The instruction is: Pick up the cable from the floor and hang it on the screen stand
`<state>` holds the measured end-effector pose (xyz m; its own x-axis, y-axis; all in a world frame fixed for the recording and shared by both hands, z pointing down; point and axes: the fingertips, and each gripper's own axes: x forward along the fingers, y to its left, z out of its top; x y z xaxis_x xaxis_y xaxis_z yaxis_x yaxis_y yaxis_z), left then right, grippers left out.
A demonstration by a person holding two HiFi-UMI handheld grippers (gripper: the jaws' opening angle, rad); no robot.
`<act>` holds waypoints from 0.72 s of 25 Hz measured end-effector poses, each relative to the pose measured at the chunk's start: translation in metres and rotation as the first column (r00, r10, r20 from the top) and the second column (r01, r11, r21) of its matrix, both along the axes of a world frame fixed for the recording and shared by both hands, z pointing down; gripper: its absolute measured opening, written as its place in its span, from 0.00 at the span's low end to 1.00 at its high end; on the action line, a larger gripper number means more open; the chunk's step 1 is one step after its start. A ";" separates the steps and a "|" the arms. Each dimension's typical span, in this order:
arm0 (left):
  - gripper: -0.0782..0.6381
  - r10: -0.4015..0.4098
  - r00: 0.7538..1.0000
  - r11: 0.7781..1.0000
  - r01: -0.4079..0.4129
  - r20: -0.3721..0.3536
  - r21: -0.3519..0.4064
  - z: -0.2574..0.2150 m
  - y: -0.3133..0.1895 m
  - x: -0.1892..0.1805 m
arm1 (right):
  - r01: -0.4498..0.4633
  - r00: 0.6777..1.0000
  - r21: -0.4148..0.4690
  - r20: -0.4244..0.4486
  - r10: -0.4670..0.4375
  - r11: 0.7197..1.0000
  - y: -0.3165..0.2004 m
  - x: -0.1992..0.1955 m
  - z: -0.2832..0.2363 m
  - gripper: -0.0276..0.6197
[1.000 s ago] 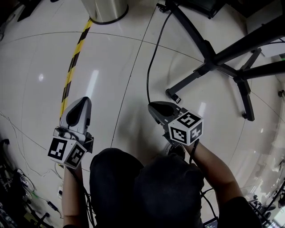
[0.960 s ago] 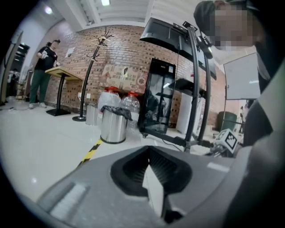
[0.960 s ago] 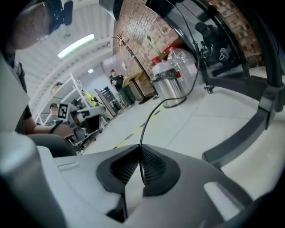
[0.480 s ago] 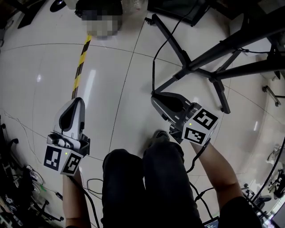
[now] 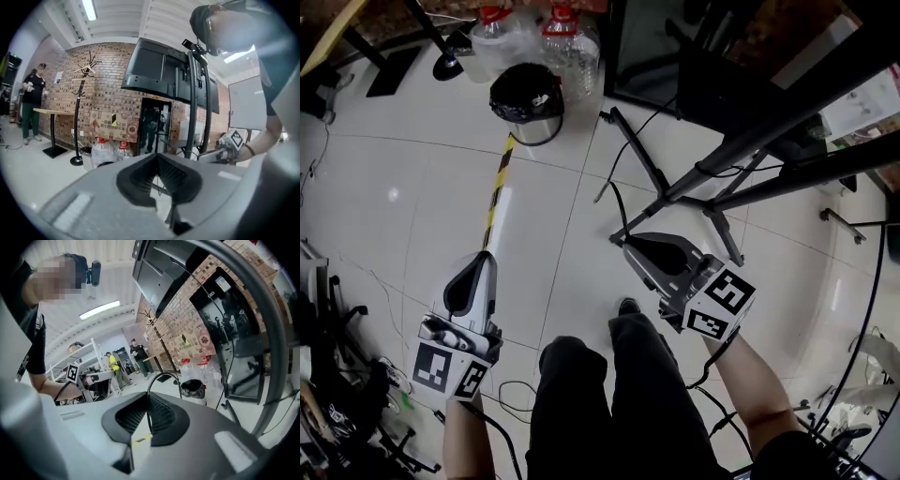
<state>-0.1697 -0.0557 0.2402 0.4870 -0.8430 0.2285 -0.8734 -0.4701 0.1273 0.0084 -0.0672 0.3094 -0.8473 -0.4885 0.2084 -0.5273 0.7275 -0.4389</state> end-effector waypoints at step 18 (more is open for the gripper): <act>0.12 0.056 0.983 0.990 -0.032 -0.173 0.138 -0.271 0.006 0.119 | 0.013 1.000 0.210 0.015 -0.016 0.978 0.000 0.065 -0.311 0.07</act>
<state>-0.0505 -0.0495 -0.0306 0.5470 -0.8368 0.0221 -0.8208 -0.5310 0.2104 0.0734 -0.0672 -0.0019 -0.8572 -0.5072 0.0885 -0.5098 0.8119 -0.2844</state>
